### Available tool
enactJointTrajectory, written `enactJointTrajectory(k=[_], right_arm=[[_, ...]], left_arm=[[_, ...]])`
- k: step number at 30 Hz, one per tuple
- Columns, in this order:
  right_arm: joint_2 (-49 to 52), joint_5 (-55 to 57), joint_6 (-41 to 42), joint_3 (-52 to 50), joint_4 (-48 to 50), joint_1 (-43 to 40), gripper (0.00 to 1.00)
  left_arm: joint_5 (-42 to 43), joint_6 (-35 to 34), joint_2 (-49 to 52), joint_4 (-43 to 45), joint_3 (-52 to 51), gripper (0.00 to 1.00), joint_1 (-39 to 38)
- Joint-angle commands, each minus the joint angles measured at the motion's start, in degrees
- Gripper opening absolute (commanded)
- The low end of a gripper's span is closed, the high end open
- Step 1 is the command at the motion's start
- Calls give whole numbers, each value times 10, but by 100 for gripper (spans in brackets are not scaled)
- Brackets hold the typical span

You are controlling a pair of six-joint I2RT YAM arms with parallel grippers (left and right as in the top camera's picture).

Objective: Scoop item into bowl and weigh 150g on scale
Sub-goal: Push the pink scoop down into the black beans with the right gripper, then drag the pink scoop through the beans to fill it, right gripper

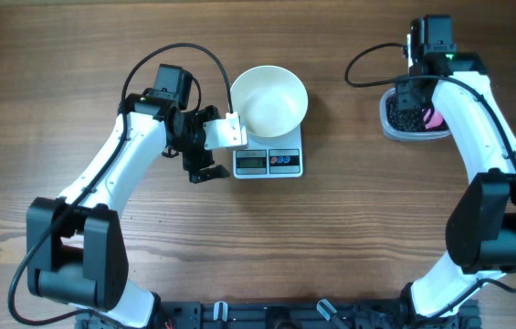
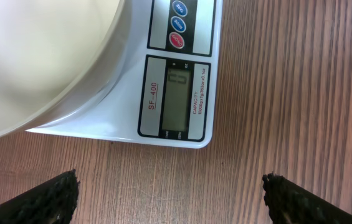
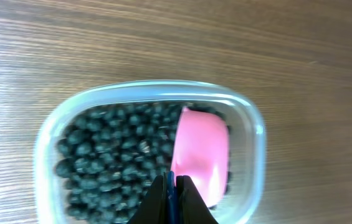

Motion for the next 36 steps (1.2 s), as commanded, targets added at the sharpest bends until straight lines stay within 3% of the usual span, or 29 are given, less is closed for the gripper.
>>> enactJointTrajectory(k=[1, 6, 13, 20, 25, 36], right_arm=[[-2, -67, 37, -13, -3, -9, 4], [-2, -150, 38, -13, -2, -45, 4], [-2, -354, 39, -13, 0, -135, 4], [7, -354, 38, -18, 2, -155, 4], [22, -238, 64, -18, 21, -155, 4], [54, -466, 46, -18, 14, -157, 4]], left_arm=[[13, -5, -4, 0, -4, 100, 0], [13, -5, -4, 0, -4, 100, 0], [13, -5, -4, 0, -4, 100, 0], [13, -5, -4, 0, -4, 100, 0], [13, -5, -4, 0, -4, 100, 0], [13, -5, -4, 0, -4, 100, 0]])
